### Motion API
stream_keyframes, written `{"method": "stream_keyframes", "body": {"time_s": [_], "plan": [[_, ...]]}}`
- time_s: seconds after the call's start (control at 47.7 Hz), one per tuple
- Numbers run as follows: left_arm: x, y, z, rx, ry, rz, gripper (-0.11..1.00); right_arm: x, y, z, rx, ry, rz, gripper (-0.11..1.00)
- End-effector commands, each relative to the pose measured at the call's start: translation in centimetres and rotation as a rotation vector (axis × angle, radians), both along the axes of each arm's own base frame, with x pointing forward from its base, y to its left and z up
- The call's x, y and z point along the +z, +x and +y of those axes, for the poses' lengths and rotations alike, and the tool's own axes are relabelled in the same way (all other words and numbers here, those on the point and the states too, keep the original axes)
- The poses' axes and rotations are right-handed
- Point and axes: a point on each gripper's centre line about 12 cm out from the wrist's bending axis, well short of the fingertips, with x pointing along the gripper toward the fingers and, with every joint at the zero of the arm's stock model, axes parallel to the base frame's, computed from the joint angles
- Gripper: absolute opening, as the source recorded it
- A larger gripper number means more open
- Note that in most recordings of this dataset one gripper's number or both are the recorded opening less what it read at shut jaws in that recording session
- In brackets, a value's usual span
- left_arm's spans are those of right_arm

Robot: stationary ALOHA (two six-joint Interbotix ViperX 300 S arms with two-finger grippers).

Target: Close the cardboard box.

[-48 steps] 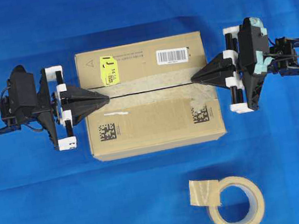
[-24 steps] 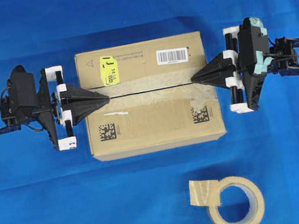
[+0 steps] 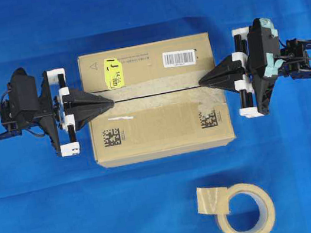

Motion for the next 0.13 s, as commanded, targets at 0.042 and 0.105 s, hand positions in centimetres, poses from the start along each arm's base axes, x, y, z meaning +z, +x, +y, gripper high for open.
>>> {"method": "stream_keyframes", "body": {"time_s": [0.042, 0.105], "plan": [[0.46, 0.27, -0.07, -0.001, -0.001, -0.02, 0.0, 0.64, 0.38, -0.14, -0.006, 0.001, -0.022, 0.0], [0.41, 0.22, -0.02, 0.0, -0.002, -0.017, 0.0, 0.64, 0.38, -0.14, -0.006, 0.001, -0.022, 0.0]]}}
